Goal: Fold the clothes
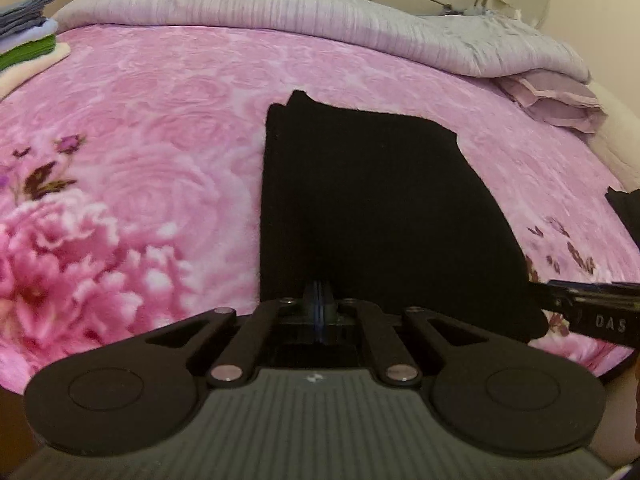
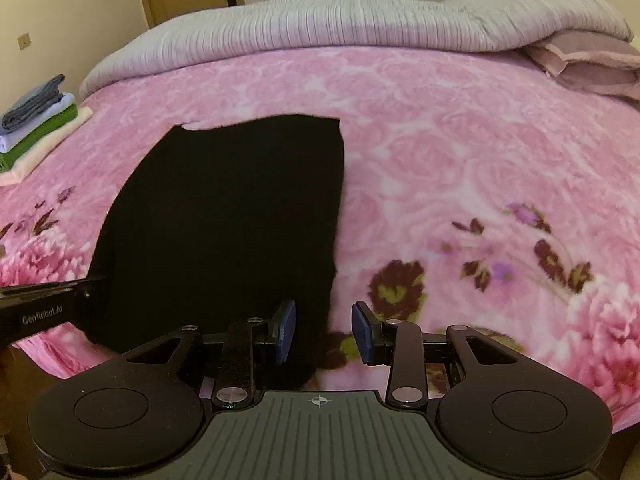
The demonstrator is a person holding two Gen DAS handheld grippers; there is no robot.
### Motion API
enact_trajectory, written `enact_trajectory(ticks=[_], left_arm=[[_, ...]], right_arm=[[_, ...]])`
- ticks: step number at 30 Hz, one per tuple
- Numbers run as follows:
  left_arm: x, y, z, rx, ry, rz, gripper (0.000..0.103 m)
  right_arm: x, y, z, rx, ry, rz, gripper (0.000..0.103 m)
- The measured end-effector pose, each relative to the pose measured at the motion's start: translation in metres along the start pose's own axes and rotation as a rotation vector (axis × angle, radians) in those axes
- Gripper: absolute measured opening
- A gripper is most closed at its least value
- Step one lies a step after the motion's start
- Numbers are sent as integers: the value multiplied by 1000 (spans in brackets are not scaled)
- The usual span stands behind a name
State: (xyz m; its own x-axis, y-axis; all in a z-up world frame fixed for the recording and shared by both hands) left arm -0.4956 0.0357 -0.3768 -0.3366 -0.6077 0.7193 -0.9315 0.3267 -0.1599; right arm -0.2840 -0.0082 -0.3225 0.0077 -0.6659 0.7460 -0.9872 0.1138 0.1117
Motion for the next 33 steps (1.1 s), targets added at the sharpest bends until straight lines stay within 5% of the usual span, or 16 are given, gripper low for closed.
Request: enact_trajectory(ticks=[6,13,22,33], left_arm=[[28,-17,10,13,6,-64,5],[55,-46,33,-31,8,-97,23],[84,-61,45,-74,-7,-143,29],[111,-65,60,-97,-24,-199,30]], right_arm=[[23,-14,13,-105,25,21,37],[41,-17,30,-137,67,41,40],[68,-5,44,-91,52,28,55],[86,6,62,-82,45,8,59]])
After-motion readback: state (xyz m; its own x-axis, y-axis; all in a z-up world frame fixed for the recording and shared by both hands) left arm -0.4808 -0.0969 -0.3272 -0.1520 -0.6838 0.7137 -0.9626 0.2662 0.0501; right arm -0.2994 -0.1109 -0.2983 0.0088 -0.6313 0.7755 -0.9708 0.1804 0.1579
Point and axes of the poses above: each gripper's, at about its wrist camera, not at the fingertips, and x roughly against the way its jaws point, y to its left, z to its underside, the point moved 1 cm from there along -x, roughly the way its jaws point, and after that the axes turned 1 degree about -y, right-handed, at the moved point
